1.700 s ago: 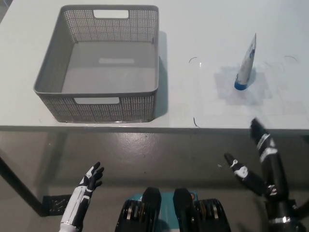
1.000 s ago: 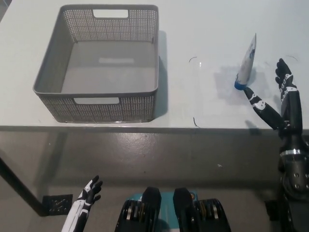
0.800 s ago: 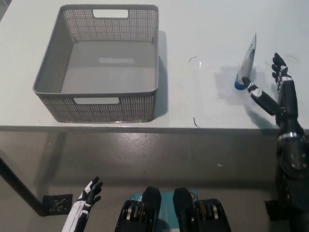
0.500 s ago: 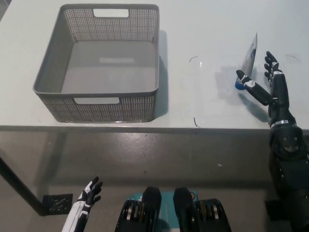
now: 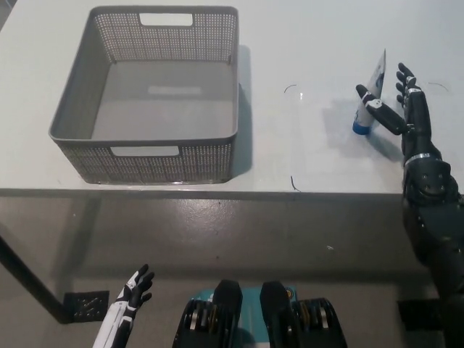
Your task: Use the right hand to pick up a shampoo and place it into a container on the left side
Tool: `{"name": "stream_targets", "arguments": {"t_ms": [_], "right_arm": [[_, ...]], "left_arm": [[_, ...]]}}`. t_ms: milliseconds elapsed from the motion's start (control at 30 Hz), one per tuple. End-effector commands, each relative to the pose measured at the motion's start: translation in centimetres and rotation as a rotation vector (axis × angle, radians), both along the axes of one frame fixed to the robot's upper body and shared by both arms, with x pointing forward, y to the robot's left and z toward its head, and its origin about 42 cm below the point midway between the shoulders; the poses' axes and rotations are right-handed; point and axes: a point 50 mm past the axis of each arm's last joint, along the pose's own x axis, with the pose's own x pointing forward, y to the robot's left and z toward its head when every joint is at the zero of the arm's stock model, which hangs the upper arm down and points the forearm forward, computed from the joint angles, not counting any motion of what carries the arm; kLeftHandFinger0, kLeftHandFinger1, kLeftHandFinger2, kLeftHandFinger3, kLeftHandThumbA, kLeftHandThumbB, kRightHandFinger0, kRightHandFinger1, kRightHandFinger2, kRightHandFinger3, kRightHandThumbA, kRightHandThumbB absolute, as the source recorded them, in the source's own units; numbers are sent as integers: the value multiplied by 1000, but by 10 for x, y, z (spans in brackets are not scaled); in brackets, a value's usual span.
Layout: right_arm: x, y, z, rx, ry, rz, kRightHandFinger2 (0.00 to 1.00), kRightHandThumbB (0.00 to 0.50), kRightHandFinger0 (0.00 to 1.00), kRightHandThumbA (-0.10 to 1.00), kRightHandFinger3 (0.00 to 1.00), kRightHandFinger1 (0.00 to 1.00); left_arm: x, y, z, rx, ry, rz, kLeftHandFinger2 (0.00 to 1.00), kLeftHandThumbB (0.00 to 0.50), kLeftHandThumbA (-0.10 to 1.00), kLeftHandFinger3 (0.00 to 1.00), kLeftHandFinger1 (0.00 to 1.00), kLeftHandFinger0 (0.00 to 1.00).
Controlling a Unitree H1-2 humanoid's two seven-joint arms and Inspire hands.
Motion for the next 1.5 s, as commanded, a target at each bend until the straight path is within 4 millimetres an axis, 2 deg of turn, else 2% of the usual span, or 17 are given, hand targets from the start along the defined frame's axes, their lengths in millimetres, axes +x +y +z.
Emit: {"name": "stream_targets", "arguments": {"t_ms": [0,67,300,367,500,533,567,600,633,667,700,733,800,867,1233,1333,1467], "right_arm": [[21,2,47,-4,-129,-1,1000,377,1000,824,1000,1000],[25,8,51,13,-122,11,1000,375,1000,793,1000,1000],[34,19,64,12,-82,37,1000,382,1000,816,1000,1000],[35,21,64,18,-70,37,1000,419,1000,797,1000,1000],[37,29,66,34,-58,48,1000,430,1000,629,1000,1000],[38,31,68,28,-60,41,1000,393,1000,584,1000,1000],[38,33,69,16,-57,16,927,378,816,442,984,851],[39,34,70,9,-47,4,762,362,654,347,780,688],[39,35,70,-11,-38,-12,457,299,396,150,433,428],[39,34,70,-18,-36,-18,442,329,195,51,475,331],[39,35,69,-36,-40,-22,423,296,72,-56,403,253],[38,35,69,-87,-51,-28,417,259,14,-91,361,189],[37,35,66,-104,-53,-38,607,191,0,-100,544,234],[36,34,65,-89,-56,-37,649,172,0,-100,646,281],[36,29,65,-28,-61,-71,705,147,11,-100,705,343],[38,32,72,-7,-84,-93,681,169,0,-100,651,319],[42,36,86,13,-114,-98,653,151,0,-100,623,308]], "left_arm": [[3,1,7,-4,-49,-12,1000,80,996,1000,1000,1000],[4,1,7,-3,-51,-11,1000,81,996,1000,1000,1000],[9,-1,10,-6,-62,-17,1000,81,974,1000,1000,1000],[9,-2,10,-2,-65,-22,1000,72,979,1000,1000,1000],[13,-1,11,13,-74,-26,1000,76,999,1000,1000,1000],[14,-1,12,10,-74,-28,1000,75,999,1000,1000,1000],[15,-2,13,10,-68,-24,1000,82,1000,1000,1000,1000],[16,-2,13,10,-68,-22,1000,84,1000,1000,1000,1000],[16,-3,13,9,-70,-23,1000,85,1000,1000,1000,1000],[16,-3,13,9,-71,-23,1000,86,998,1000,1000,1000],[16,-3,13,10,-71,-23,1000,86,998,1000,1000,1000],[17,-3,14,11,-73,-23,1000,85,998,1000,1000,1000],[17,-2,14,14,-71,-23,1000,84,996,1000,1000,1000],[17,-2,15,13,-72,-25,1000,76,994,1000,1000,1000],[23,-2,16,15,-87,-29,1000,86,1000,1000,1000,1000],[25,-2,18,15,-93,-27,1000,88,1000,1000,1000,1000],[29,-2,21,17,-94,-25,1000,93,1000,1000,1000,1000]]}}
